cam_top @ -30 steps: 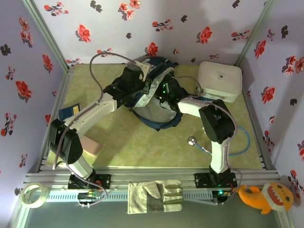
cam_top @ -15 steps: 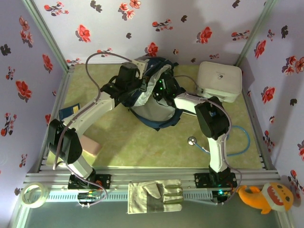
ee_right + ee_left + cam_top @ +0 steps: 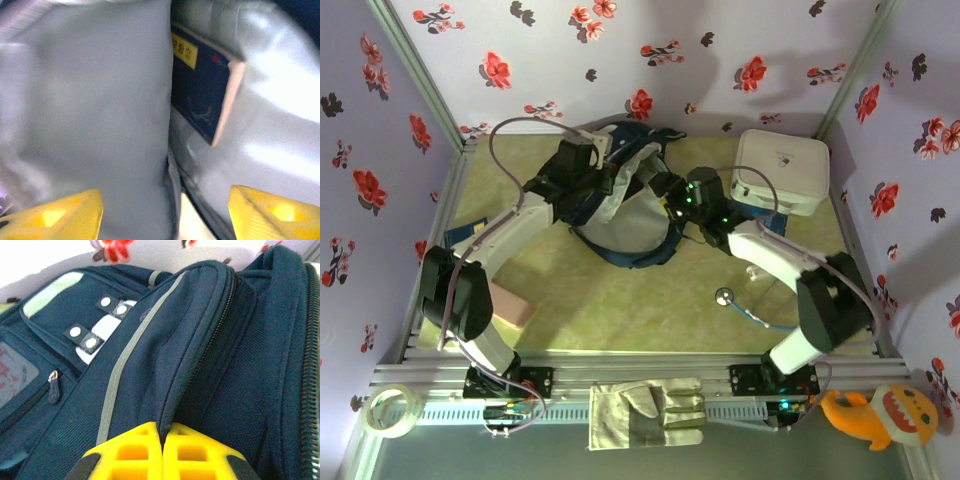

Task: Pack the student bag

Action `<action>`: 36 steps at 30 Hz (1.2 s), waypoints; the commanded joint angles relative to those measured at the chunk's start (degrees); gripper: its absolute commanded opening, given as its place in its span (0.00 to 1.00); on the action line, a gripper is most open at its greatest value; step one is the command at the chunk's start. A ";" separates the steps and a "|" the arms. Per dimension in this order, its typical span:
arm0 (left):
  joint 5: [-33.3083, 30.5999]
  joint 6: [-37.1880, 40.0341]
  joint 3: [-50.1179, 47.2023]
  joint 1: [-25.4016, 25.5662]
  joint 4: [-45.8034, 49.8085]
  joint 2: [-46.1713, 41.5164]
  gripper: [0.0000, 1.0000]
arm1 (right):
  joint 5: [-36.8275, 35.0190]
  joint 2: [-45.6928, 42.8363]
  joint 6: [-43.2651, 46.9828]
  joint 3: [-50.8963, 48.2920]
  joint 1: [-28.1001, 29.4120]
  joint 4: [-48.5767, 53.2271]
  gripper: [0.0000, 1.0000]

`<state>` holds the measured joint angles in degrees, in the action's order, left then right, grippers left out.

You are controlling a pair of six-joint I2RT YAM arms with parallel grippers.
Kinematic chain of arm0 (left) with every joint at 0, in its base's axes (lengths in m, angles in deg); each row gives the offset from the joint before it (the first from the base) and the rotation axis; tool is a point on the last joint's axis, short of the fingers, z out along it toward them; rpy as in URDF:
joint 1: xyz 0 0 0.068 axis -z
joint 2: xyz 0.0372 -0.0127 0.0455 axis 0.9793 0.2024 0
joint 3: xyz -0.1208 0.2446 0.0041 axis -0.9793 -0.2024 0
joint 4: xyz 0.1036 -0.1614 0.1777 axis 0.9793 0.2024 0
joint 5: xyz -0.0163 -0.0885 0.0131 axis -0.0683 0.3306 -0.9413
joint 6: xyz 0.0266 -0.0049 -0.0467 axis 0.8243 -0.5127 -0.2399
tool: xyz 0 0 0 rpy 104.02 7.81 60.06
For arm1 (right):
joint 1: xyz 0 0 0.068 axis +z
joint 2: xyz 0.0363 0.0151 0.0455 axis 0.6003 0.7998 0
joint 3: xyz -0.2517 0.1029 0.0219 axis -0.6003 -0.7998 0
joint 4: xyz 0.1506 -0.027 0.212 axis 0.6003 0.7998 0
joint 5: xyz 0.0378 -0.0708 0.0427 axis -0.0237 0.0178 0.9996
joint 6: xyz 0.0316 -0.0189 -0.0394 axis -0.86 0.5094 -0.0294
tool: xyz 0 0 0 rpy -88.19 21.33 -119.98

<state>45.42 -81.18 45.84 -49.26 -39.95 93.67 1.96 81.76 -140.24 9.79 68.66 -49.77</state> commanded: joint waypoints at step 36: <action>-1.28 -1.82 -18.08 -5.92 2.37 -19.91 1.00 | -14.53 35.70 34.90 32.29 -14.05 39.96 0.82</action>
<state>45.13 -82.71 27.78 -54.73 -37.39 74.81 -14.20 116.25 -106.01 40.22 54.87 -13.47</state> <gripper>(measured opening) 0.996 0.823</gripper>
